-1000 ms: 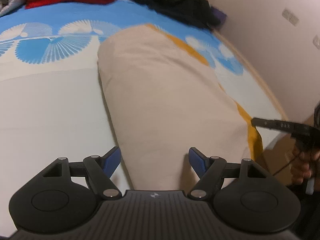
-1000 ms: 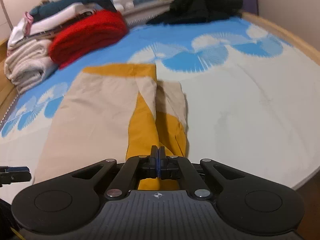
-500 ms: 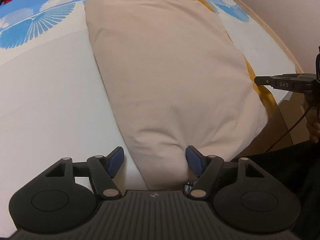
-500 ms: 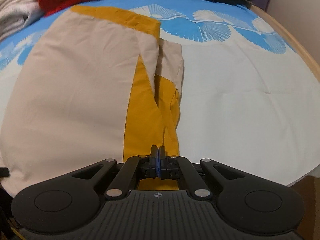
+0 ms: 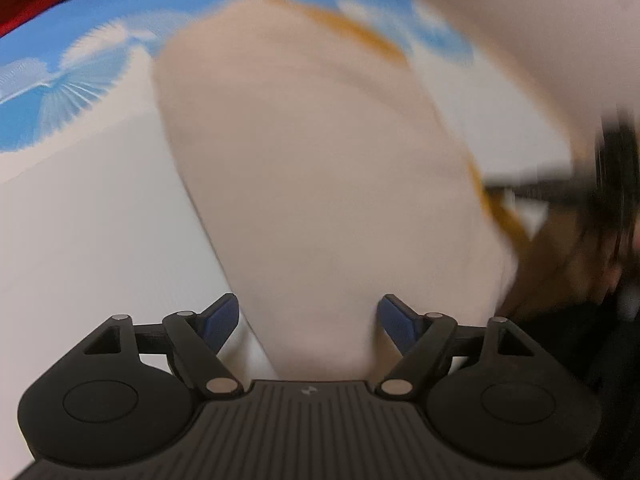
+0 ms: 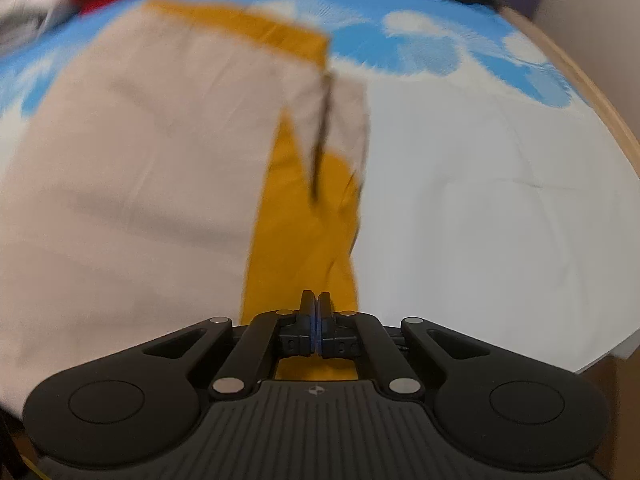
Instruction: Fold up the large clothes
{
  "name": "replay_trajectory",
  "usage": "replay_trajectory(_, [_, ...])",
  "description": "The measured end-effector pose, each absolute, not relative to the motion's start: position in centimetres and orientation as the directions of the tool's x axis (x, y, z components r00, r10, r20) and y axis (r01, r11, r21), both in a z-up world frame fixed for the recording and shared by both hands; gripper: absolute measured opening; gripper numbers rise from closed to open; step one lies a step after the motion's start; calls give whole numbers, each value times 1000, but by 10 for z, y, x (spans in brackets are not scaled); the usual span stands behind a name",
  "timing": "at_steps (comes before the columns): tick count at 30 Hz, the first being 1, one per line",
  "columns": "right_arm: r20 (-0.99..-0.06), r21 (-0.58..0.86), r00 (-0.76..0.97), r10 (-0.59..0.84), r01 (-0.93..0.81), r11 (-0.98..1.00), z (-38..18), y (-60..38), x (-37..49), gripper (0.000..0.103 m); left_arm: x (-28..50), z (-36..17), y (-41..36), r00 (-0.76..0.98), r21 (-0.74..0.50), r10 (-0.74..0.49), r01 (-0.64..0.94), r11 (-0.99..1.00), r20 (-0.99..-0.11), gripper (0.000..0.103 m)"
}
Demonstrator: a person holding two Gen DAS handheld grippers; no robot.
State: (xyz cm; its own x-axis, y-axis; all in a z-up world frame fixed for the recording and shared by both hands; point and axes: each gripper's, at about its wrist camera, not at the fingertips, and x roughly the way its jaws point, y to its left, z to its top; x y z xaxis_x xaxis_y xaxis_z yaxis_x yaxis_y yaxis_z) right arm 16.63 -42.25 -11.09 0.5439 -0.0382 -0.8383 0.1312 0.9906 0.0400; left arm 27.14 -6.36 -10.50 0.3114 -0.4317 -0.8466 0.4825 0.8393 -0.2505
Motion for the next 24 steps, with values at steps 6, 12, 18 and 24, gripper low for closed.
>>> replay_trajectory(6, [-787,360,595,162,231,904,-107,-451,173,57,348,-120,-15,364,-512,-554,212,832,-749,87])
replay_trajectory(12, [-858,375,474,196,319,870,-136,-450,191,61,387,-180,-12,292,-659,-628,-10,752,-721,92])
replay_trajectory(18, [-882,325,439,169,308,894,-143,-434,202,60,398,-199,-26,315,-718,-672,-46,694,-670,93])
replay_trajectory(24, [-864,320,475,169,258,912,-133,-415,212,10,393,-166,-48,415,-635,-615,110,765,-670,40])
